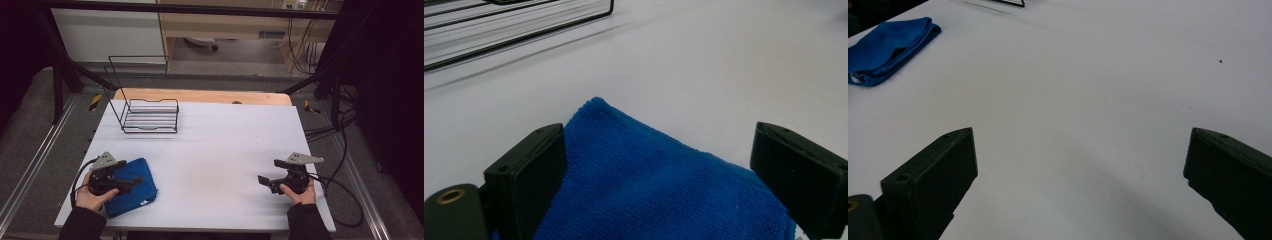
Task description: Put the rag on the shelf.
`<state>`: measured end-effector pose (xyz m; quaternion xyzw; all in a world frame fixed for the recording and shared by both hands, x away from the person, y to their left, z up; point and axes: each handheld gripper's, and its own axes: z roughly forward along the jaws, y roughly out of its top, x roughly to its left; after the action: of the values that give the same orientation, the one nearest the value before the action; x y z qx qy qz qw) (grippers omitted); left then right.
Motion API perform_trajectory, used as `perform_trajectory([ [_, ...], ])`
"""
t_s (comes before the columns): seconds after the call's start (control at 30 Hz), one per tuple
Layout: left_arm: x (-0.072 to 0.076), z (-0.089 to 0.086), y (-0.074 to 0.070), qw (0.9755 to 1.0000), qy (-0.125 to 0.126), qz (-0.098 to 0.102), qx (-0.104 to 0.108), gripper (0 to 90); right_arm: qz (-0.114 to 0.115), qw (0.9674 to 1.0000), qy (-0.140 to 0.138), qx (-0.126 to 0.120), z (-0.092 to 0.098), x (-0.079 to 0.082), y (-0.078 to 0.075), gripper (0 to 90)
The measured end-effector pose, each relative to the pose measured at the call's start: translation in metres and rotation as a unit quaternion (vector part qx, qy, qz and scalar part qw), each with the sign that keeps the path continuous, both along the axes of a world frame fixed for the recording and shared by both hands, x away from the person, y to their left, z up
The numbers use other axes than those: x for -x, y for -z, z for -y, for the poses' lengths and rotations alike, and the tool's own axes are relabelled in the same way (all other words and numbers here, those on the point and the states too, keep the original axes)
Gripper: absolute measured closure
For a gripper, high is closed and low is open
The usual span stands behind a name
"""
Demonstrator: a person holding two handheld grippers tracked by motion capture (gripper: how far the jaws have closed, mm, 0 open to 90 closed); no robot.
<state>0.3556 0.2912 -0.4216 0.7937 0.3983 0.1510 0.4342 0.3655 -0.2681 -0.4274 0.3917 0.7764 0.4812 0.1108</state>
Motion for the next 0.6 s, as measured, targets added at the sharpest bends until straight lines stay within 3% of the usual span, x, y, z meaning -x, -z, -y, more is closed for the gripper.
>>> perform_trajectory([
  [0.43,-0.005,-0.001,-0.015,0.9999,-0.011,-0.004,0.002,7.6,0.001,1.0,0.001,0.004,-0.001,0.0,0.0,1.7],
  [0.6,-0.017,0.003,-0.023,0.9993,-0.028,-0.009,-0.021,13.3,0.0,1.0,0.001,0.005,-0.002,0.0,0.0,1.9],
])
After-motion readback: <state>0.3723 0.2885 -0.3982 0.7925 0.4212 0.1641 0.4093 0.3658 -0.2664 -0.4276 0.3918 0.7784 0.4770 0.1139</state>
